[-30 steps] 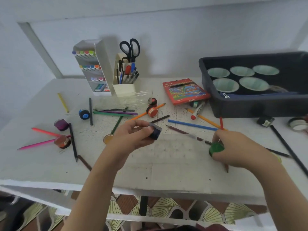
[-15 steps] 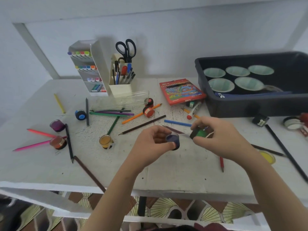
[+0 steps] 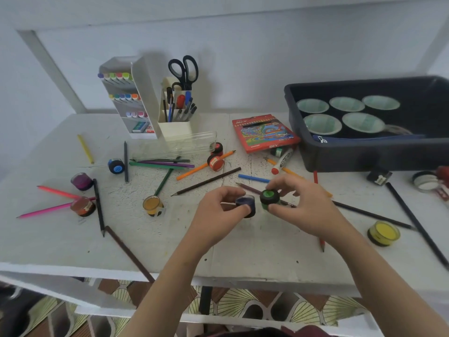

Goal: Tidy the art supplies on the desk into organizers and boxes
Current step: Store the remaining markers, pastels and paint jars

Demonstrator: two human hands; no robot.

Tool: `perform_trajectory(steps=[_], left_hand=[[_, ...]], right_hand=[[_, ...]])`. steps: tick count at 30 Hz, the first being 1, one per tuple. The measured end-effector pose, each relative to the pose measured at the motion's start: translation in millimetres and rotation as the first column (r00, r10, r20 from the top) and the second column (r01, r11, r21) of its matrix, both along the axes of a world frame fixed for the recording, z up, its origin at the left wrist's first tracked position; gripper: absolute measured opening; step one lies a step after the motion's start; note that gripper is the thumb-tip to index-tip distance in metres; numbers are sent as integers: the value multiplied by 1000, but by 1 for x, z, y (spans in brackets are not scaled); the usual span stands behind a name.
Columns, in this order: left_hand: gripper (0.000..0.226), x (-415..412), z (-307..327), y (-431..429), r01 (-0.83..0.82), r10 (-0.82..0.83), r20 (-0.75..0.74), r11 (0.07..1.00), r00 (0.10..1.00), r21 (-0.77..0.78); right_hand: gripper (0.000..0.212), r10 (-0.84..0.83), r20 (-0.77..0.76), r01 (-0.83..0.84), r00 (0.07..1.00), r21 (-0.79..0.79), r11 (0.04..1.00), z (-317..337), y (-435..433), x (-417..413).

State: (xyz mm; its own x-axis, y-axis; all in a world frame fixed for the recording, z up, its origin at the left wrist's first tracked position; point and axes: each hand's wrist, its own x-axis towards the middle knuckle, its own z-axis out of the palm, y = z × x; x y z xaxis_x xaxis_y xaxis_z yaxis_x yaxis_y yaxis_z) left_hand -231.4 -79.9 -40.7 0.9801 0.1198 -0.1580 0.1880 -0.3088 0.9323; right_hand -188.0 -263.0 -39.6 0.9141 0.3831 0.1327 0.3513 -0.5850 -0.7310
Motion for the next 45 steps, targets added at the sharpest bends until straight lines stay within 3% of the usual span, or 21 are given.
perform_trajectory(steps=[6, 12, 16, 20, 25, 30, 36, 45], left_hand=[[25, -2, -8, -3, 17, -18, 9, 999, 1000, 34], [29, -5, -16, -4, 22, -28, 64, 995, 998, 95], [29, -4, -17, -3, 22, -27, 60, 996, 998, 81], [30, 0, -11, -4, 60, -63, 40, 996, 997, 67], [41, 2, -2, -14, 85, -97, 102, 990, 990, 113], [31, 4, 0, -23, 135, -210, 217, 939, 953, 316], [37, 8, 0, -32, 274, -436, 176, 781, 883, 561], [34, 10, -2, -28, 284, -455, 185, 775, 871, 565]], right_hand=[[21, -8, 208, 62, 978, -255, 965, -13, -1, -3], [13, 22, 294, 70, 956, -296, 953, -18, -2, -5], [5, 15, 294, 57, 956, -234, 971, -17, -3, -3], [11, -32, 280, 56, 959, -78, 995, -19, -4, -2], [14, -71, 298, 79, 952, -18, 997, -22, -7, 3], [13, -107, 299, 100, 948, 38, 994, -25, -11, 4], [15, -141, 300, 123, 943, 77, 989, -24, -18, 4], [16, -146, 262, 131, 954, 73, 989, -28, -21, 1]])
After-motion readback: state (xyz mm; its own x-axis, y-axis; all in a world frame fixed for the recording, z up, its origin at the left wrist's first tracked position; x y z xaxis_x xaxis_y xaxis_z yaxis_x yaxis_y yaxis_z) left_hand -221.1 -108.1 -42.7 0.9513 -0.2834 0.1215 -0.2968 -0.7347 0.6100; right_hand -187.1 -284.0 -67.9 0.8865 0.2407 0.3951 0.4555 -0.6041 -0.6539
